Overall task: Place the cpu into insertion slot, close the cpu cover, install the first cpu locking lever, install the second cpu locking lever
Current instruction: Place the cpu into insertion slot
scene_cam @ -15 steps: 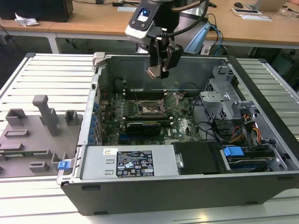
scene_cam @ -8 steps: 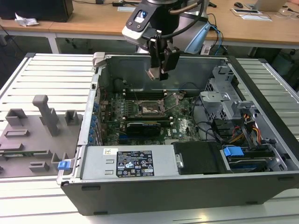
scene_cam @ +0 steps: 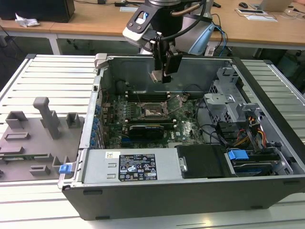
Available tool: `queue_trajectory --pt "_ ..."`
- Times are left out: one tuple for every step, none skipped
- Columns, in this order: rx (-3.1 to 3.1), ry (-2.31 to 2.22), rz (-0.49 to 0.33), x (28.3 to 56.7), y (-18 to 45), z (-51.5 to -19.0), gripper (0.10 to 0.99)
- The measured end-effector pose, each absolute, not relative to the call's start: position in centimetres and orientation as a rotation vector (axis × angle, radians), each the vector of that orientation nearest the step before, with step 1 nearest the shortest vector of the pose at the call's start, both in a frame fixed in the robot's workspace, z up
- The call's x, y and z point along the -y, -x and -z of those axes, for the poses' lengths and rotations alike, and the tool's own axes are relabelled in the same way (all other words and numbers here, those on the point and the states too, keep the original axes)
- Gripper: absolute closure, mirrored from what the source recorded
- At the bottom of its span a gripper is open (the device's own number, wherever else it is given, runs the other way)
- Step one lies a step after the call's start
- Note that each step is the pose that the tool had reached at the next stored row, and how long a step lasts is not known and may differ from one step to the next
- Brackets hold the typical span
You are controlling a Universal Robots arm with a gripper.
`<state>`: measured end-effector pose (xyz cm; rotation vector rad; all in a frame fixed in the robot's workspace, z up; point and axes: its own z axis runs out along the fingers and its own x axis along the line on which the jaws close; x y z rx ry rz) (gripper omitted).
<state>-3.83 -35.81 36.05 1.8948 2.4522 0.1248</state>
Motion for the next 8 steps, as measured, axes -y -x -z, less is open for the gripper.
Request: queue_trajectory --pt "-2.452 -1.895 -0.125 35.81 3.83 -36.02 0.545" --pt "-2.452 -1.895 -0.125 35.81 3.83 -35.96 0.545" --pt "-2.452 -1.895 -0.125 35.81 3.83 -35.91 0.545" --pt "-2.452 -1.895 -0.125 35.81 3.83 -35.87 0.545" --pt "-2.452 -1.895 -0.125 35.81 3.83 -35.80 0.545" --pt "-2.452 -1.895 -0.125 35.81 3.83 -35.73 0.545" --pt "-2.452 -1.895 -0.125 35.81 3.83 -35.66 0.545" --pt "-2.452 -1.895 -0.125 35.81 3.83 -35.57 0.545"
